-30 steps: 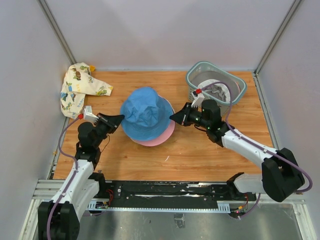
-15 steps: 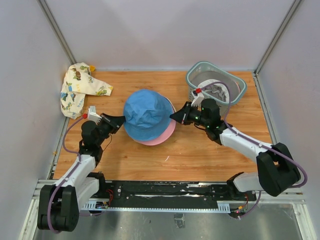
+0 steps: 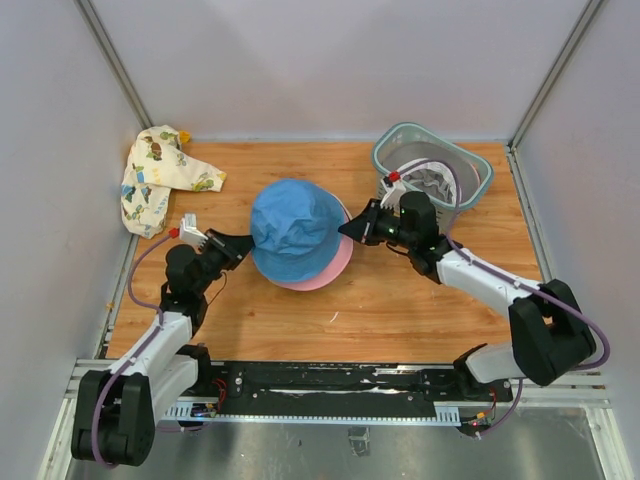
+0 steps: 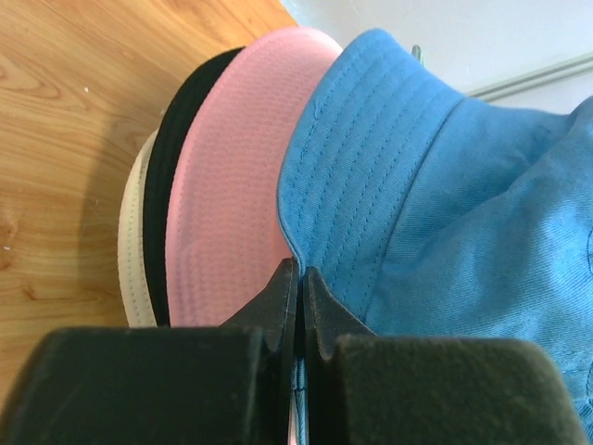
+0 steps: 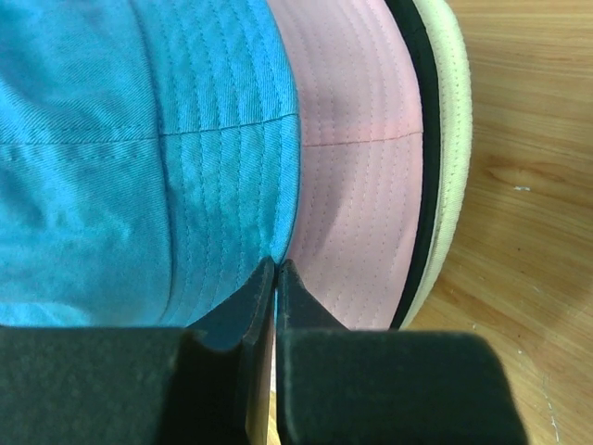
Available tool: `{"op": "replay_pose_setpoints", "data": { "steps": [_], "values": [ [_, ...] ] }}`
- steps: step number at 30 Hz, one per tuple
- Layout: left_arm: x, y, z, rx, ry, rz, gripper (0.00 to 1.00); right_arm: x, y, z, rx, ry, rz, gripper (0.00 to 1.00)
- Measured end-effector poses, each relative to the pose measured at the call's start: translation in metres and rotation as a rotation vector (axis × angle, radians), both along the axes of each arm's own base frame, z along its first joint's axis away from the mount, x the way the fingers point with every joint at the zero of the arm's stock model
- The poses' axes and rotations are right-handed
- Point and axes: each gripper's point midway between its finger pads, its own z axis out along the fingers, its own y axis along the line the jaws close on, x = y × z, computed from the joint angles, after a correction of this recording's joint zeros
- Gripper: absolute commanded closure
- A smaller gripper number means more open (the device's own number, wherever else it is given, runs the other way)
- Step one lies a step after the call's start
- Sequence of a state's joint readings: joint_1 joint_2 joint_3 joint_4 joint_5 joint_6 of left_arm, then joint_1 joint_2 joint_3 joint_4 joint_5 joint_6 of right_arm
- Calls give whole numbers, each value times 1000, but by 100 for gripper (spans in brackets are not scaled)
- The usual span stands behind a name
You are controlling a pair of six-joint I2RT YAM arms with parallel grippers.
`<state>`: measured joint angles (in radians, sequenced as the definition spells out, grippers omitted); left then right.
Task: Stack the hats
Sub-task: Stack the hat on the hat.
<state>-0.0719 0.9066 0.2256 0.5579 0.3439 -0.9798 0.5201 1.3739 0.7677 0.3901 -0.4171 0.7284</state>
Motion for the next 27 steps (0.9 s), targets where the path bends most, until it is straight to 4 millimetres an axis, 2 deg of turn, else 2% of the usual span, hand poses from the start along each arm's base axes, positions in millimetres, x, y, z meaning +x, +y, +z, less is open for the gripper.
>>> {"op": "replay_pose_setpoints", "data": {
  "steps": [7, 13, 15, 19, 21, 24, 27],
  "values": [
    [-4, -8, -5, 15, 0, -26, 87, 9, 6, -9, -3, 30, 2, 99],
    [-10, -18, -19, 27, 29, -62, 84, 19, 5, -10, -10, 36, -16, 99],
    [-15, -23, -28, 34, 48, -83, 83, 25, 4, -11, -12, 40, -25, 99],
    [-33, -31, -63, 49, 147, -121, 83, 42, 3, -13, -30, 59, -44, 99],
    [-38, -34, -70, 51, 167, -135, 82, 51, 6, -10, -36, 57, -48, 98],
    [-41, -36, -69, 51, 169, -140, 76, 65, 8, -8, -45, 54, -55, 94],
    [-41, -31, -60, 48, 143, -108, 66, 72, 9, -7, -55, 56, -56, 89]
  ]
}}
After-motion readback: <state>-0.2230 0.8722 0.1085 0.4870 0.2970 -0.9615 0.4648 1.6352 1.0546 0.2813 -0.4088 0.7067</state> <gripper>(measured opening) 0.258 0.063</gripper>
